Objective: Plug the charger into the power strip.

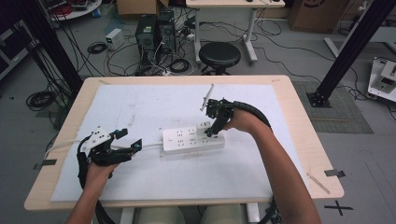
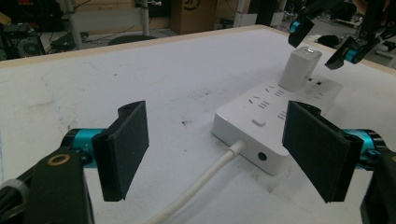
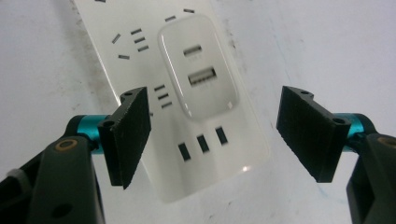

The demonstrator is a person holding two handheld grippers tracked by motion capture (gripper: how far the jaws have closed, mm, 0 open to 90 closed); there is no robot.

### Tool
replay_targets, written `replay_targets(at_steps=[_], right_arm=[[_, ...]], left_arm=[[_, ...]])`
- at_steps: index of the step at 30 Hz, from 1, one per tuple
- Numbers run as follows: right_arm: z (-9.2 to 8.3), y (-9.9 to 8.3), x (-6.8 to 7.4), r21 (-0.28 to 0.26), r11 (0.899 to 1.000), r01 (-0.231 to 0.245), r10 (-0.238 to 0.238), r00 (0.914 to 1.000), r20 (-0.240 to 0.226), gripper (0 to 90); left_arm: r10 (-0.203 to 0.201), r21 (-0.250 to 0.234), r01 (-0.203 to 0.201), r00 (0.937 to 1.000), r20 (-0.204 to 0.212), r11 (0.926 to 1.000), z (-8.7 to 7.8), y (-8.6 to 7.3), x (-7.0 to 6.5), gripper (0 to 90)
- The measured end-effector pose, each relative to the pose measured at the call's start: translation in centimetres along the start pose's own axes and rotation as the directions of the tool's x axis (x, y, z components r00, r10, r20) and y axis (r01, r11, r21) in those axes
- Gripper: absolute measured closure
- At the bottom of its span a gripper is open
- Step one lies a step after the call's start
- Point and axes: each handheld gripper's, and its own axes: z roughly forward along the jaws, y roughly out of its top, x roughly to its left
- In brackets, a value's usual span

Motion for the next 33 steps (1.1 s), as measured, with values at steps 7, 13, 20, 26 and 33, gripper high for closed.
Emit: replay_targets(at_steps=[7,13,20,26,33], right_arm=[[-2.1,-3.5,0.3,-0.076,0.991,-0.114,0.118,0.9915,0.055,22.2],[-3.6,-6.5,1.4,-0.126,0.968,-0.218,0.230,0.9693,0.089,22.0],[-4.5,-8.7,2.2,-0.163,0.942,-0.294,0.314,0.9425,0.115,21.9],[-4.7,-11.5,3.9,-0.194,0.923,-0.334,0.362,0.9220,0.137,21.9],[-4.9,-13.9,5.6,-0.250,0.895,-0.370,0.409,0.9037,0.127,21.5]], left_arm=[[-0.002,-0.002,0.002,1.0000,0.006,1.0000,0.2,0.0,-0.2,22.8],[0.001,-0.003,-0.001,1.0000,0.007,1.0000,0.1,0.1,-0.2,22.8],[0.009,-0.003,-0.009,0.9999,0.010,1.0000,0.1,0.2,-0.4,22.9],[0.008,0.001,-0.008,0.9999,0.008,1.0000,0.2,0.2,-0.4,22.8],[0.020,-0.001,-0.020,0.9997,0.017,0.9998,0.3,0.4,-0.8,22.8]])
